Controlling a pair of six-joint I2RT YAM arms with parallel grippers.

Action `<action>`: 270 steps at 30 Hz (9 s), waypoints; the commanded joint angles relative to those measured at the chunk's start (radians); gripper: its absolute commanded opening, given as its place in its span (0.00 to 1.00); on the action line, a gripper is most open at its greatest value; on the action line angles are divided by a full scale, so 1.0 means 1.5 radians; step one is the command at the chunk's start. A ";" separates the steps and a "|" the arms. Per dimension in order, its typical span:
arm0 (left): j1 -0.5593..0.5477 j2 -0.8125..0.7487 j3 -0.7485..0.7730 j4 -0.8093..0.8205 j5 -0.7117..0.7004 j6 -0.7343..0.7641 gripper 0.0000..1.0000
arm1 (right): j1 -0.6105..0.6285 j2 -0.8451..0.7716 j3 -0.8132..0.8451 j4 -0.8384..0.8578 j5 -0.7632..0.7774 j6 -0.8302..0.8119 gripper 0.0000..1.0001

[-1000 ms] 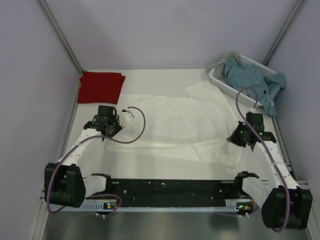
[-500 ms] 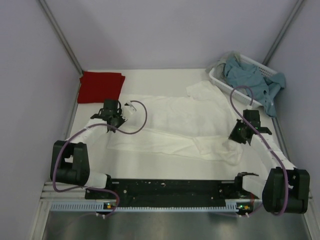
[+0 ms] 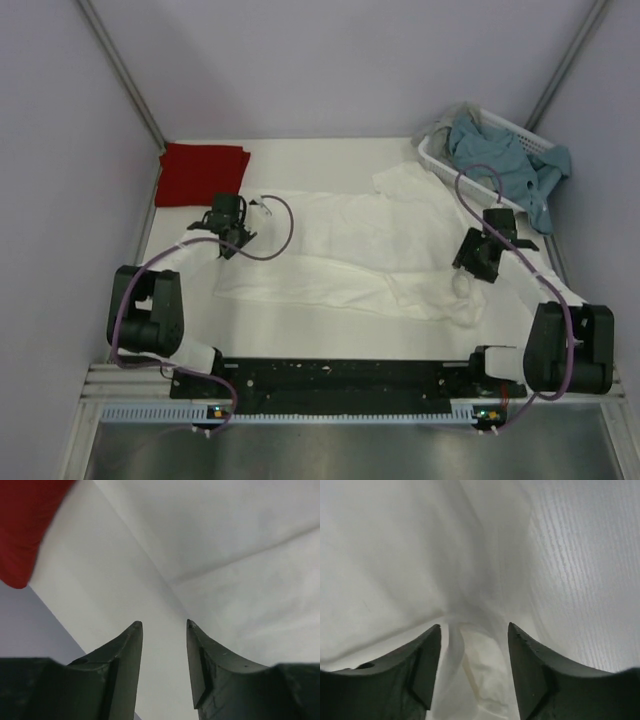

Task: Fold and stack the t-shirts
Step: Fold the flattened tshirt in 1/3 of the way

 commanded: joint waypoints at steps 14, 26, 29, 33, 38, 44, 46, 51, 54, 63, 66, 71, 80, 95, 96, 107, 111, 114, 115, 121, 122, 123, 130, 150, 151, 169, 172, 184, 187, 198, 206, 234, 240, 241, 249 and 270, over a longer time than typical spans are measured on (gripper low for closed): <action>0.000 -0.272 -0.155 -0.188 0.217 0.311 0.54 | -0.083 -0.205 -0.025 -0.159 -0.071 0.120 0.66; 0.000 -0.219 -0.242 -0.048 0.230 0.330 0.20 | -0.085 -0.122 -0.128 -0.060 -0.056 0.176 0.11; 0.001 -0.224 -0.248 -0.053 0.198 0.319 0.00 | -0.094 -0.139 -0.123 -0.053 0.005 0.176 0.00; 0.001 -0.251 -0.244 -0.119 0.156 0.311 0.00 | -0.094 -0.101 -0.095 0.028 -0.055 0.145 0.00; 0.001 -0.290 -0.235 -0.280 0.152 0.257 0.00 | -0.082 0.025 -0.019 0.107 -0.175 0.058 0.00; 0.001 -0.326 -0.243 -0.363 0.161 0.174 0.00 | -0.080 0.093 0.071 0.027 -0.101 0.017 0.21; 0.001 -0.328 -0.243 -0.347 0.164 0.159 0.00 | -0.086 0.085 0.090 -0.024 -0.043 0.007 0.40; 0.001 -0.313 -0.233 -0.295 0.155 0.153 0.00 | -0.102 -0.010 0.099 -0.108 0.033 0.004 0.52; 0.001 -0.306 -0.229 -0.273 0.153 0.156 0.00 | -0.102 -0.070 0.077 -0.134 0.011 0.025 0.52; 0.001 -0.298 -0.227 -0.241 0.138 0.166 0.00 | -0.101 -0.118 -0.014 -0.106 -0.079 0.076 0.51; 0.001 -0.298 -0.224 -0.229 0.120 0.165 0.00 | -0.101 -0.080 -0.051 -0.067 -0.097 0.085 0.50; 0.001 -0.300 -0.216 -0.225 0.113 0.162 0.00 | -0.107 -0.044 -0.068 -0.044 -0.039 0.098 0.17; 0.001 -0.297 -0.228 -0.207 0.048 0.194 0.00 | -0.177 -0.106 -0.101 -0.044 -0.024 0.120 0.00; 0.001 -0.297 -0.204 -0.230 0.074 0.186 0.00 | -0.142 -0.191 -0.070 -0.108 -0.157 0.142 0.51; 0.001 -0.298 -0.203 -0.230 0.074 0.186 0.00 | -0.133 -0.181 -0.071 -0.107 -0.161 0.156 0.52; 0.001 -0.299 -0.200 -0.229 0.076 0.186 0.00 | -0.077 -0.144 -0.141 -0.050 -0.117 0.237 0.39; 0.001 -0.300 -0.198 -0.225 0.065 0.187 0.00 | -0.100 -0.140 -0.146 -0.045 -0.094 0.239 0.07; 0.001 -0.298 -0.197 -0.212 0.053 0.189 0.00 | -0.147 -0.142 -0.157 -0.043 -0.096 0.224 0.00; 0.001 -0.297 -0.198 -0.207 0.049 0.190 0.00 | -0.161 -0.145 -0.160 -0.043 -0.101 0.218 0.00; 0.001 -0.291 -0.204 -0.193 0.039 0.197 0.00 | -0.181 -0.167 -0.166 -0.044 -0.091 0.214 0.00; 0.001 -0.292 -0.204 -0.191 0.038 0.197 0.00 | -0.181 -0.166 -0.165 -0.044 -0.090 0.214 0.00; 0.001 -0.293 -0.206 -0.192 0.038 0.199 0.00 | -0.181 -0.163 -0.163 -0.044 -0.095 0.210 0.00; 0.001 -0.293 -0.202 -0.198 0.049 0.196 0.00 | -0.178 -0.232 -0.137 -0.090 -0.133 0.212 0.25; 0.001 -0.282 -0.181 -0.204 0.066 0.191 0.00 | -0.071 -0.245 -0.193 -0.050 -0.128 0.373 0.54; 0.001 -0.282 -0.180 -0.204 0.065 0.191 0.00 | -0.072 -0.242 -0.199 -0.043 -0.127 0.375 0.54; 0.001 -0.291 -0.169 -0.214 0.071 0.187 0.00 | -0.072 -0.205 -0.200 -0.027 -0.038 0.338 0.28; 0.001 -0.293 -0.170 -0.212 0.072 0.186 0.00 | -0.072 -0.204 -0.197 -0.028 -0.026 0.329 0.10; 0.001 -0.293 -0.198 -0.213 0.057 0.213 0.00 | -0.146 -0.256 -0.216 -0.068 -0.026 0.272 0.00; 0.001 -0.293 -0.194 -0.235 0.076 0.216 0.00 | -0.146 -0.247 -0.205 -0.073 -0.029 0.262 0.28; 0.001 -0.296 -0.179 -0.294 0.113 0.215 0.13 | -0.003 -0.350 -0.027 -0.057 0.082 0.142 0.28; 0.001 -0.293 -0.179 -0.294 0.081 0.198 0.10 | 0.156 -0.143 0.006 0.061 -0.036 0.029 0.00; 0.000 -0.313 -0.174 -0.355 0.131 0.193 0.25 | 0.114 -0.059 0.108 -0.180 0.177 0.094 0.45; -0.002 -0.317 -0.188 -0.335 0.130 0.192 0.20 | 0.115 -0.136 0.010 -0.212 0.090 0.177 0.67; -0.003 -0.318 -0.190 -0.334 0.130 0.193 0.16 | 0.116 -0.137 -0.005 -0.208 0.081 0.194 0.67; -0.004 -0.323 -0.201 -0.308 0.131 0.194 0.00 | 0.114 -0.088 -0.058 -0.161 0.113 0.259 0.56; -0.004 -0.426 -0.181 -0.430 0.122 0.201 0.00 | 0.112 -0.318 -0.094 -0.235 0.035 0.281 0.00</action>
